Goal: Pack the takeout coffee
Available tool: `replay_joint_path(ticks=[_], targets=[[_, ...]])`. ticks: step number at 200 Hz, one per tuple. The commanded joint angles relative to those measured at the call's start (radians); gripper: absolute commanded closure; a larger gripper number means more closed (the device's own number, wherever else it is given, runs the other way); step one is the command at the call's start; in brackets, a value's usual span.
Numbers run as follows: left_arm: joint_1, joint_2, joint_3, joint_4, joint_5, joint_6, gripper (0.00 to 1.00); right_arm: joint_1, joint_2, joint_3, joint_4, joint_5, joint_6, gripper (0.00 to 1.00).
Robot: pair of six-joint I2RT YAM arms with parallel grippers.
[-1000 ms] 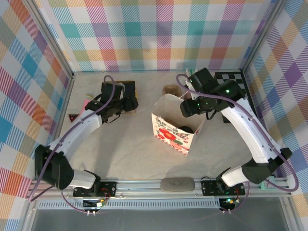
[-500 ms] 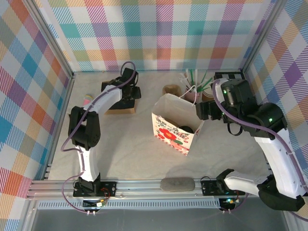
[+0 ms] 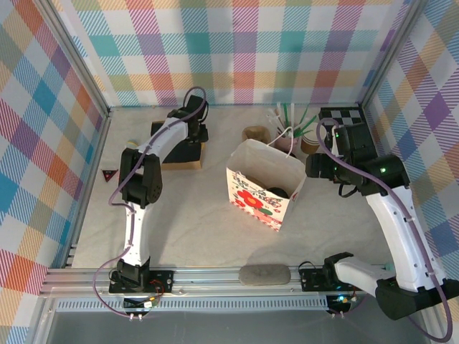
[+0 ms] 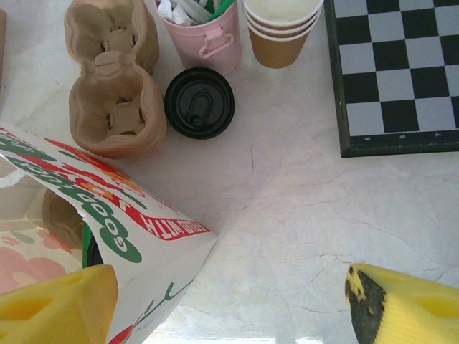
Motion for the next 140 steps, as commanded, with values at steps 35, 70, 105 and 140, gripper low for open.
replay_joint_path(ticks=[35,70,105,140], targets=[[0.008,0.067,0.061,-0.053,0.018,0.020,0.62,-0.017,-0.016,-0.018,0.047,-0.059,0.013,0.24],[0.008,0.079,0.077,-0.055,0.020,0.024,0.63,-0.018,-0.011,-0.025,0.055,-0.075,0.015,0.28],[0.009,0.112,0.121,-0.079,0.026,0.034,0.63,-0.021,-0.017,-0.028,0.053,-0.075,0.011,0.31],[0.009,0.130,0.141,-0.084,0.030,0.032,0.64,-0.020,-0.025,-0.040,0.055,-0.080,0.014,0.33]])
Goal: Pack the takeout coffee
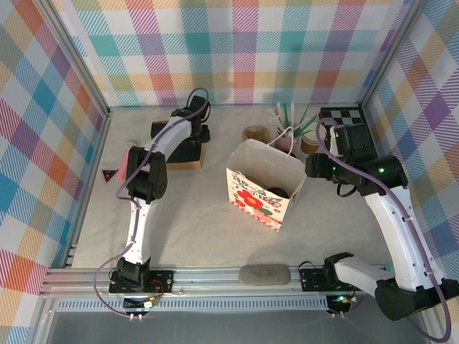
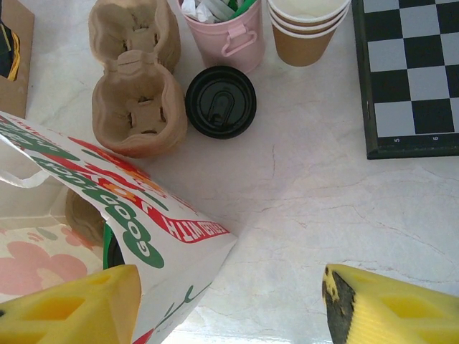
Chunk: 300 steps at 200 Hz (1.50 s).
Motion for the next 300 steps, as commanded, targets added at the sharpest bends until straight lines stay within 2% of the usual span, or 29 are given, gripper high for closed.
replay_joint_path(ticks=[1,131,197,230,300], targets=[[0.008,0.020,0.026,-0.041,0.013,0.014,0.64,-0.005,-0.023,-0.017,0.015,-0.018,0.014,0.33],[0.009,0.071,0.075,-0.068,-0.007,0.040,0.70,-0.006,-0.036,-0.033,0.023,-0.020,0.013,0.39],[0.009,0.051,0.083,-0.073,-0.019,0.057,0.86,-0.006,-0.038,-0.039,0.029,-0.027,0.018,0.43],[0.009,0.028,0.085,-0.071,-0.027,0.076,1.00,-0.006,-0.039,-0.041,0.032,-0.033,0.017,0.46],[0.010,-0.041,0.085,-0.082,-0.033,0.103,1.00,-0.007,-0.052,-0.056,0.042,-0.045,0.021,0.50]])
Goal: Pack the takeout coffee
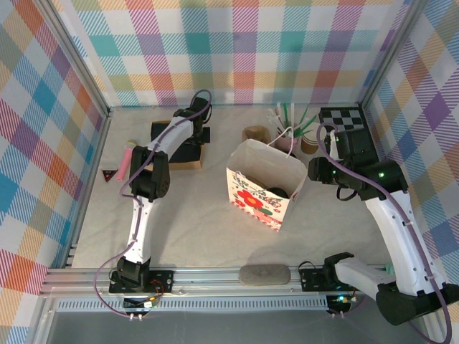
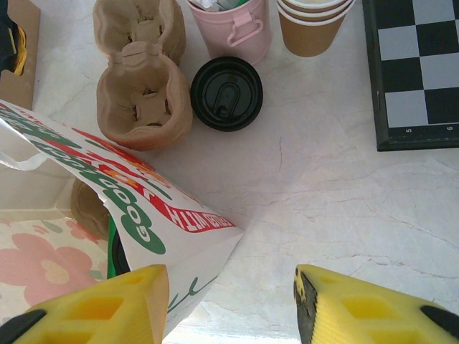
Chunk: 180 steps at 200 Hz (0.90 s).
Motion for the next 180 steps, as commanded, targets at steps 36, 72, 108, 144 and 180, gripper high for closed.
replay_joint_path(ticks=[36,72,108,144,180], targets=[[0.008,-0.132,0.026,-0.050,0.005,0.029,1.00,-0.004,-0.019,-0.009,0.025,-0.024,0.008,0.51],[0.009,-0.175,0.023,-0.075,0.051,0.048,1.00,-0.005,-0.023,-0.014,0.026,-0.031,0.010,0.51],[0.008,-0.214,0.023,-0.106,0.146,0.056,1.00,-0.005,-0.024,-0.011,0.028,-0.038,0.012,0.52],[0.008,-0.253,0.023,-0.118,0.268,0.043,1.00,-0.005,-0.025,-0.001,0.024,-0.044,0.014,0.52],[0.009,-0.295,0.017,-0.110,0.392,0.021,1.00,-0.004,-0.024,0.006,0.025,-0.052,0.019,0.53]])
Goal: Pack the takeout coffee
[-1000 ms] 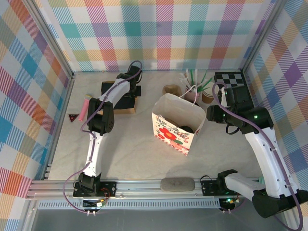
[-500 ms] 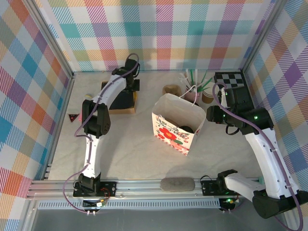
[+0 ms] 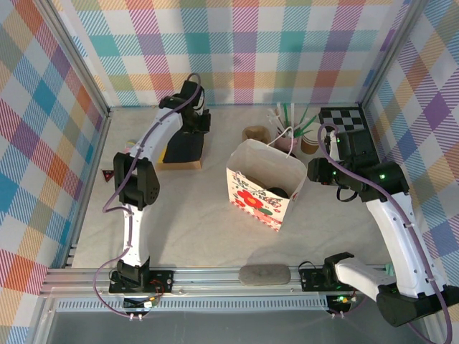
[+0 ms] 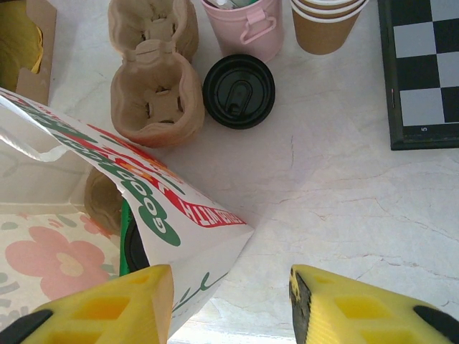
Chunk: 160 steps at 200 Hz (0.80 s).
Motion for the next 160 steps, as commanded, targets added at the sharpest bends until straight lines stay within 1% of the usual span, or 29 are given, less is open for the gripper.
replay_joint_path(ticks=[1,21,62,80,115,136,160], targets=[[0.006,-0.079,0.016,-0.012,0.126,-0.015,1.00,-0.003,-0.013,0.009,0.021,-0.021,0.015,0.53],[0.028,-0.096,0.004,0.009,0.157,-0.032,1.00,-0.003,-0.011,0.002,0.029,-0.038,0.023,0.53],[0.136,-0.098,-0.074,0.074,0.283,-0.089,1.00,-0.004,-0.014,-0.002,0.029,-0.056,0.027,0.54],[0.174,-0.092,-0.112,0.098,0.316,-0.108,1.00,-0.005,-0.015,-0.007,0.031,-0.060,0.028,0.54],[0.183,-0.073,-0.156,0.114,0.353,-0.110,1.00,-0.004,-0.015,-0.009,0.035,-0.067,0.029,0.54],[0.181,-0.086,-0.190,0.146,0.355,-0.122,1.00,-0.004,-0.014,-0.006,0.038,-0.073,0.032,0.54],[0.183,-0.108,-0.191,0.159,0.345,-0.124,1.00,-0.004,-0.014,-0.005,0.040,-0.074,0.032,0.55]])
